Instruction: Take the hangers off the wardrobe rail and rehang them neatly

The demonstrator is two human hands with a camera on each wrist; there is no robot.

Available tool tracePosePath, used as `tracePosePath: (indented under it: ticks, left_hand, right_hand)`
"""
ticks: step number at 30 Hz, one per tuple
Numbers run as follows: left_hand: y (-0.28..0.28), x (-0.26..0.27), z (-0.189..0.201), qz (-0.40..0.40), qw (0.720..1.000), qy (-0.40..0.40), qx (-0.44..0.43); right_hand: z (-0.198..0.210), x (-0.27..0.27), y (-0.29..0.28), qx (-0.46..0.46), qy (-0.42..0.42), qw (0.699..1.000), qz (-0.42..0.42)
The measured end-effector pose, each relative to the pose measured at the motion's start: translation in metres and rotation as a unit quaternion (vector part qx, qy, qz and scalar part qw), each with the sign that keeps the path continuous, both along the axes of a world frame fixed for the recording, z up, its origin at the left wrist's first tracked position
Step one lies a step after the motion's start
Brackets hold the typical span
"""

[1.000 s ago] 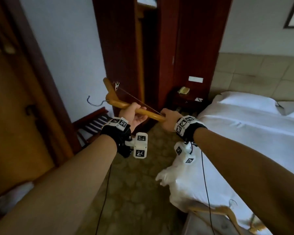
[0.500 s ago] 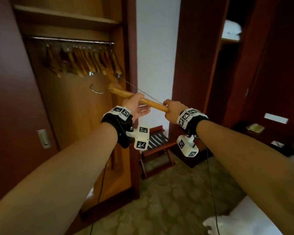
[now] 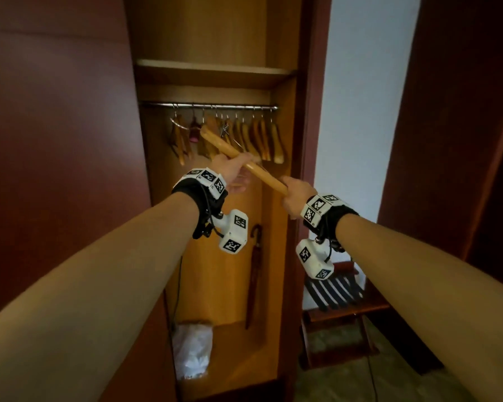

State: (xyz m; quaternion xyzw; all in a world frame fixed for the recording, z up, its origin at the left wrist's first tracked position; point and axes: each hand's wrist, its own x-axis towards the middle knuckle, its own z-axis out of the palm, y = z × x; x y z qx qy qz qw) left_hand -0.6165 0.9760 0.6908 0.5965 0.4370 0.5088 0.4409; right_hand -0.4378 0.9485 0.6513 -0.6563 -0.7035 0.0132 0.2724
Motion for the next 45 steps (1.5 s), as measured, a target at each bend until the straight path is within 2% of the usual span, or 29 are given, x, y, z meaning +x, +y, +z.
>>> tracePosePath:
  ticks: [6, 13, 19, 21, 24, 27, 33, 38, 45]
  left_hand:
    - [0.069, 0.006, 0.027, 0.035, 0.998, 0.034, 0.032]
    - [0.119, -0.004, 0.037, 0.079, 0.990, 0.090, 0.077]
    - [0.162, -0.026, 0.042, 0.171, 0.968, 0.117, 0.144]
    - [0.173, -0.037, 0.044, 0.207, 0.952, 0.144, 0.174]
    - [0.192, -0.056, 0.049, 0.259, 0.911, 0.226, 0.228]
    - [0.212, -0.076, 0.055, 0.278, 0.884, 0.293, 0.236]
    - [0.265, -0.124, 0.066, 0.246, 0.895, 0.325, 0.182]
    - [0.295, -0.152, 0.070, 0.162, 0.911, 0.342, 0.161]
    - [0.321, -0.194, 0.069, 0.122, 0.943, 0.295, 0.093]
  right_hand:
    - [0.035, -0.003, 0.079, 0.000, 0.060, 0.995, 0.081]
    - [0.046, -0.027, 0.139, -0.006, 0.100, 0.987, 0.128]
    - [0.059, -0.054, 0.181, 0.003, 0.099, 0.983, 0.153]
    - [0.064, -0.066, 0.193, -0.010, 0.118, 0.978, 0.170]
    - [0.070, -0.089, 0.216, -0.031, 0.164, 0.967, 0.190]
    - [0.074, -0.114, 0.238, -0.053, 0.206, 0.955, 0.206]
    - [0.085, -0.169, 0.287, -0.128, 0.248, 0.939, 0.200]
    - [0.092, -0.208, 0.318, -0.164, 0.334, 0.911, 0.176]
    - [0.094, -0.248, 0.345, -0.181, 0.387, 0.886, 0.179]
